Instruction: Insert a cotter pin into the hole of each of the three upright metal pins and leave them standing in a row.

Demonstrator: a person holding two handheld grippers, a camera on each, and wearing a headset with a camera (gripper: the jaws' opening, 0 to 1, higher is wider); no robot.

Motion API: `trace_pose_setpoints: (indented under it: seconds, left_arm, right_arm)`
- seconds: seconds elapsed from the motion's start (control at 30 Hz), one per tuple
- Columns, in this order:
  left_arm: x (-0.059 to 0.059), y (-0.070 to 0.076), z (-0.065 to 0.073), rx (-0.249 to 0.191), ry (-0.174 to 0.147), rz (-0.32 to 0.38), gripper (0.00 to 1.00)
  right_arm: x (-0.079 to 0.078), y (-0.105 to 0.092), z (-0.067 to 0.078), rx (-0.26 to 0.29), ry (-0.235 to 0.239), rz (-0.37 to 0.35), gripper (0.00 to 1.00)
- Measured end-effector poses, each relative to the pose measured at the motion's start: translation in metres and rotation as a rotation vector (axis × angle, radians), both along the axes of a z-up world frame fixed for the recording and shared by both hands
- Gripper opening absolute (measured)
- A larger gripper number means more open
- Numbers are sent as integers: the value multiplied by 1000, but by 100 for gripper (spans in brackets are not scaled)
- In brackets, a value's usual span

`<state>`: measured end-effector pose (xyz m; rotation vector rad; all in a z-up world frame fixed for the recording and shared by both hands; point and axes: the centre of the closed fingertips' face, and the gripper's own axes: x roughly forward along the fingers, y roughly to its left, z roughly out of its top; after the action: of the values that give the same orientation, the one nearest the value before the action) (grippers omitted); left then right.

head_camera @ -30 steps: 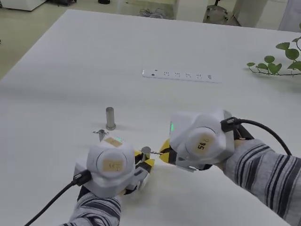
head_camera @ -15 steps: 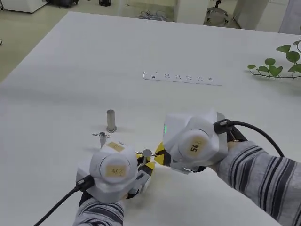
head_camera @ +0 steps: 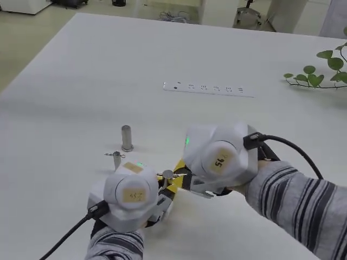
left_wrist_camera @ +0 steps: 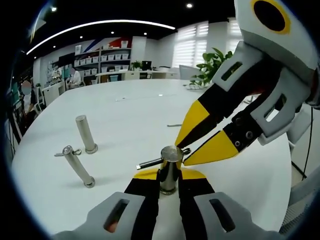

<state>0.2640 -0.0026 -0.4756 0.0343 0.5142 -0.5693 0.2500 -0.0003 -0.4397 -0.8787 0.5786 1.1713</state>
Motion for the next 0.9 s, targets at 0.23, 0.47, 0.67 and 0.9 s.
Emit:
trace_pose_setpoints:
  seconds: [0.23,0.47,0.67,0.9]
  left_arm:
    - [0,0,0,5,-1,0,10]
    - [-1,0,-1,8,-2,0,10]
    - [0,0,-1,11,-5,1,10]
    - [0,0,-1,16,-10,1,10]
  right_arm:
    - [-3,-5,-1,-27,-16,21,3]
    - [-3,-7,-3,-34,-23,22,0]
    - [-2,-7,-2,-37,-31,26,0]
    - [-2,-4,-2,-40,-40,32,0]
